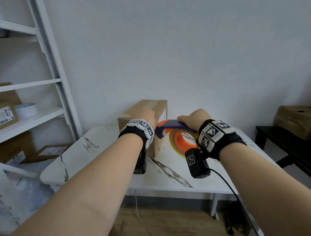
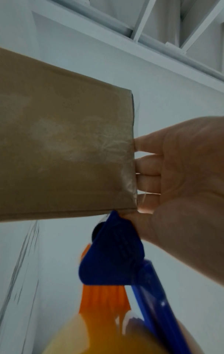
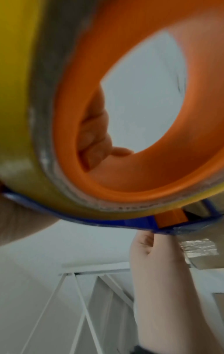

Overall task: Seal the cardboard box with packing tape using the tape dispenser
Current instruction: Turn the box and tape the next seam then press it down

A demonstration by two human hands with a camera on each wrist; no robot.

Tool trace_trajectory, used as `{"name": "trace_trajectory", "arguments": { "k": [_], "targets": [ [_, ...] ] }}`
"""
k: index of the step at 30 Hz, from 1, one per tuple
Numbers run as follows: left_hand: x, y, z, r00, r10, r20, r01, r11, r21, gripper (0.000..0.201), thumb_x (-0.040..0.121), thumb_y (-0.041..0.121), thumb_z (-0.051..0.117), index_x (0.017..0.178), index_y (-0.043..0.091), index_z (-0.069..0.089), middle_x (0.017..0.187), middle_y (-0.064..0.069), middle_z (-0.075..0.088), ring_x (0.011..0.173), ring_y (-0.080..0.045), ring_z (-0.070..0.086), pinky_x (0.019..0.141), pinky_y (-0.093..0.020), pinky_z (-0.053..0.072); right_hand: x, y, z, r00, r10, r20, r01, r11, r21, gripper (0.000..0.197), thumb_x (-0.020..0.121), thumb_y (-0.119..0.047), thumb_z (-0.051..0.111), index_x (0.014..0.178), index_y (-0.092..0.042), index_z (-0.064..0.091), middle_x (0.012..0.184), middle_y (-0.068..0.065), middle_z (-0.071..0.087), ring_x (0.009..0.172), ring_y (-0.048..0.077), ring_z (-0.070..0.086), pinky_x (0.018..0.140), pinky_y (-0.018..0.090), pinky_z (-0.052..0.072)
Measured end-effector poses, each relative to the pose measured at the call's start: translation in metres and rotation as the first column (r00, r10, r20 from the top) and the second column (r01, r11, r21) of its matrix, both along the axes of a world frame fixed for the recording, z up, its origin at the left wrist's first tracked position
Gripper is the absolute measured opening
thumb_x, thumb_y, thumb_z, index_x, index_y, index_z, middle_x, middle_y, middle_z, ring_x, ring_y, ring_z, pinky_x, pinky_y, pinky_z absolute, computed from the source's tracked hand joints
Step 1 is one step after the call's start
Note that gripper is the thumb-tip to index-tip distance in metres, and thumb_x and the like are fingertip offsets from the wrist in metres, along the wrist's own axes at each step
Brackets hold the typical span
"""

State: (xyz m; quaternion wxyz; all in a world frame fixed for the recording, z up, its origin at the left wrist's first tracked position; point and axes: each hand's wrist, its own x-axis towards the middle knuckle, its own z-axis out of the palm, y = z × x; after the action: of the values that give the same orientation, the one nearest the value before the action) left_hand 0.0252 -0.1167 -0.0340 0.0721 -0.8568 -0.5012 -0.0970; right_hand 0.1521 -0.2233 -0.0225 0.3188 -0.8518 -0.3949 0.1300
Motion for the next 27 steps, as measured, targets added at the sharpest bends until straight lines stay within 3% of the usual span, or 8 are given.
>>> {"name": "trace_trajectory", "arguments": {
  "k": [4, 6, 10, 14, 17, 20, 24, 27],
  "targets": [
    [0.0, 0.002, -0.003, 0.999, -0.015, 0.031, 0.014, 0.999, 0.037, 0.027, 0.093, 0.021, 0.044, 0.104, 0.008, 0.065, 0.101, -0.014, 0.066, 0.094, -0.032, 0.064, 0.07, -0.035, 0.045, 0.004, 0.003, -0.005, 0.999, -0.025, -0.037, 0.026, 0.999, 0.022, 0.039, 0.081, -0.031, 0.061, 0.055, -0.009, 0.041, 0.054, 0.005, 0.043, 0.05, 0.019, 0.041, 0.047, 0.025, 0.031],
    [0.0, 0.0, -0.001, 0.999, -0.028, 0.019, 0.028, 1.0, -0.003, 0.027, 0.094, 0.018, 0.043, 0.103, 0.002, 0.063, 0.092, -0.017, 0.063, 0.085, -0.032, 0.061, 0.07, -0.035, 0.046, 0.005, 0.006, -0.004, 1.0, -0.024, 0.014, 0.023, 0.999, 0.03, 0.042, 0.081, -0.034, 0.061, 0.055, -0.009, 0.04, 0.052, 0.004, 0.042, 0.048, 0.017, 0.04, 0.045, 0.026, 0.028],
    [-0.005, -0.002, 0.003, 0.998, -0.045, 0.034, 0.047, 0.998, -0.052, 0.018, 0.094, 0.018, 0.044, 0.083, 0.007, 0.052, 0.068, -0.006, 0.047, 0.071, -0.025, 0.047, 0.049, -0.025, 0.03, 0.01, 0.009, 0.0, 0.996, 0.014, 0.083, -0.016, 0.999, 0.03, 0.045, 0.079, -0.039, 0.063, 0.054, -0.009, 0.041, 0.053, 0.004, 0.043, 0.048, 0.017, 0.041, 0.044, 0.026, 0.028],
    [-0.007, -0.001, -0.002, 0.998, -0.067, 0.015, 0.067, 0.998, 0.014, 0.018, 0.091, 0.022, 0.046, 0.085, 0.012, 0.06, 0.087, -0.008, 0.064, 0.074, -0.027, 0.057, 0.053, -0.025, 0.035, 0.032, -0.005, -0.009, 0.951, 0.017, 0.308, 0.016, 0.994, -0.105, 0.034, 0.074, -0.039, 0.066, 0.063, -0.007, 0.059, 0.068, 0.011, 0.055, 0.062, 0.028, 0.052, 0.055, 0.023, 0.035],
    [-0.006, 0.001, -0.003, 0.998, -0.068, 0.007, 0.068, 0.997, 0.032, 0.019, 0.091, 0.019, 0.045, 0.087, 0.01, 0.061, 0.081, -0.007, 0.058, 0.071, -0.026, 0.054, 0.048, -0.024, 0.032, 0.048, -0.02, -0.017, 0.963, -0.035, 0.268, 0.068, 0.991, -0.115, 0.041, 0.078, -0.043, 0.065, 0.08, -0.003, 0.069, 0.072, 0.011, 0.06, 0.069, 0.029, 0.054, 0.058, 0.026, 0.038],
    [-0.007, 0.0, -0.002, 0.997, -0.083, 0.011, 0.082, 0.996, 0.021, 0.017, 0.091, 0.019, 0.045, 0.08, 0.011, 0.055, 0.077, -0.006, 0.056, 0.069, -0.025, 0.052, 0.046, -0.024, 0.028, 0.049, -0.02, -0.021, 0.964, -0.029, 0.263, 0.067, 0.989, -0.133, 0.036, 0.082, -0.04, 0.062, 0.074, -0.005, 0.061, 0.075, 0.01, 0.058, 0.071, 0.028, 0.052, 0.056, 0.025, 0.035],
    [-0.014, -0.006, -0.002, 0.994, -0.111, 0.013, 0.111, 0.994, 0.018, 0.022, 0.09, 0.027, 0.048, 0.098, 0.01, 0.059, 0.082, -0.004, 0.057, 0.073, -0.024, 0.053, 0.049, -0.024, 0.03, 0.04, -0.007, -0.028, 0.97, -0.009, 0.243, 0.047, 0.988, -0.148, 0.041, 0.089, -0.029, 0.055, 0.057, -0.01, 0.039, 0.082, 0.012, 0.052, 0.08, 0.029, 0.049, 0.069, 0.029, 0.037],
    [-0.018, -0.01, 0.002, 0.991, -0.13, -0.045, 0.129, 0.991, -0.02, 0.043, 0.08, 0.037, 0.064, 0.116, 0.015, 0.056, 0.1, -0.005, 0.063, 0.086, -0.026, 0.06, 0.064, -0.031, 0.046, 0.032, -0.003, -0.035, 0.965, 0.029, 0.262, 0.021, 0.983, -0.183, 0.04, 0.089, -0.028, 0.054, 0.055, -0.011, 0.039, 0.065, 0.008, 0.048, 0.077, 0.029, 0.05, 0.064, 0.028, 0.037]
  ]
}}
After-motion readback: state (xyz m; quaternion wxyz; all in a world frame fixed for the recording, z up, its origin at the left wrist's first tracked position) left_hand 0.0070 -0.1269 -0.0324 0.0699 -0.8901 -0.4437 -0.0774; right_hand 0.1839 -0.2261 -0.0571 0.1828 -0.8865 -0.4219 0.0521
